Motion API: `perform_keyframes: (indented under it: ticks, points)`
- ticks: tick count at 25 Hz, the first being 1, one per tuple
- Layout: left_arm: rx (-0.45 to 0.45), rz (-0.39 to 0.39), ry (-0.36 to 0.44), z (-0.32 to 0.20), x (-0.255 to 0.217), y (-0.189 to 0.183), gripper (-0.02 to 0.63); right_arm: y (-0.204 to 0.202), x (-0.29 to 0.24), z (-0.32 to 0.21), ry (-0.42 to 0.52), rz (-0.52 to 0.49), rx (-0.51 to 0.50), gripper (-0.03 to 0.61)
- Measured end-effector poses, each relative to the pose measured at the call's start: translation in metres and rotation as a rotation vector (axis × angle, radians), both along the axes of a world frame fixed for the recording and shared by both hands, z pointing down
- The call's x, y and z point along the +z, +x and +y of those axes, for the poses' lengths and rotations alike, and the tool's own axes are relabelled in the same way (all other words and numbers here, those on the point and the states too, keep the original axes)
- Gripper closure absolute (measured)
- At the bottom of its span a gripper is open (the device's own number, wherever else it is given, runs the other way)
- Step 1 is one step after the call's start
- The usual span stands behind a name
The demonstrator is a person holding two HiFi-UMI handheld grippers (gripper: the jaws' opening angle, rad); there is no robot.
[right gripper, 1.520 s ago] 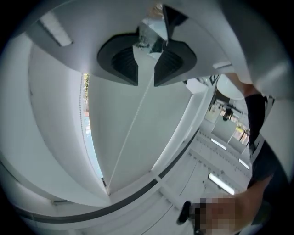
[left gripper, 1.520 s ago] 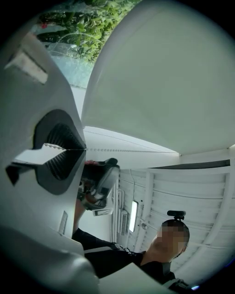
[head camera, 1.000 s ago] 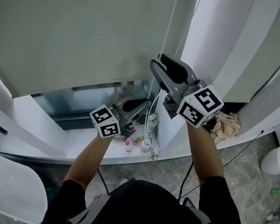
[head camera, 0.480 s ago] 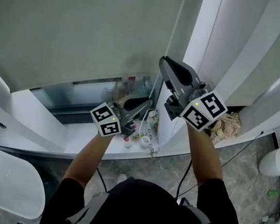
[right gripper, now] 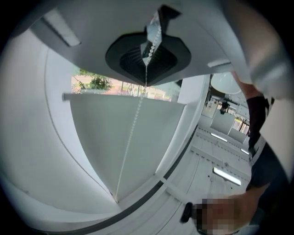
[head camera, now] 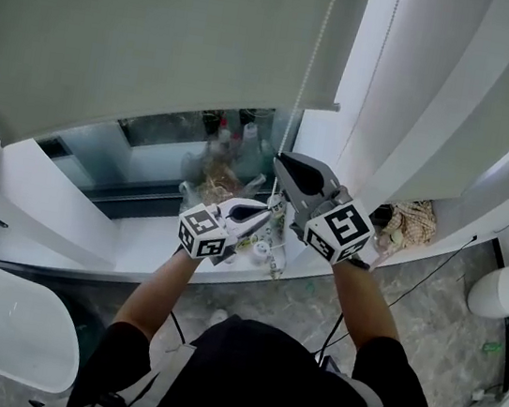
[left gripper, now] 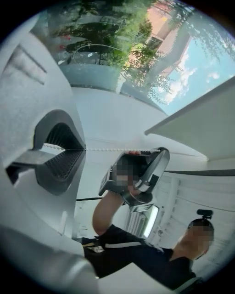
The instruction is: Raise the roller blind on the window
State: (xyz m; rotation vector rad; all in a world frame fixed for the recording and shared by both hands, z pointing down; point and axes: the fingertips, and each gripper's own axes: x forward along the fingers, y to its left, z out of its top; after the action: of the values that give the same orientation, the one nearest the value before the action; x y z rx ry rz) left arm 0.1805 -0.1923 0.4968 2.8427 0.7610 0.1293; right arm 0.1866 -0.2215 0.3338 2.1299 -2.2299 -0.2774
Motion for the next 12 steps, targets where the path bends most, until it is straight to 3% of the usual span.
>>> perform_keyframes:
  ticks: [3,4,6,9,12]
  points:
    - [0.058,-0.122,0.161,0.01,0.047,-0.012,0.604,-0.001,0.057,0.0,-0.117,0.0,0.004,0.572]
    - [0.079,-0.148,0.192,0.013,0.055,-0.015,0.602,0.0,0.069,0.001,-0.135,-0.015,0.006,0.572]
    - [0.095,-0.162,0.199,0.012,0.057,-0.02,0.538,0.002,0.078,0.003,-0.141,-0.031,0.01,0.572]
    - [0.063,-0.1,0.141,-0.005,0.03,-0.021,0.48,-0.001,0.078,0.004,-0.145,-0.02,-0.001,0.572]
    - [0.021,0.043,0.103,-0.026,-0.032,-0.02,0.465,-0.006,0.078,0.003,-0.142,-0.031,-0.019,0.572]
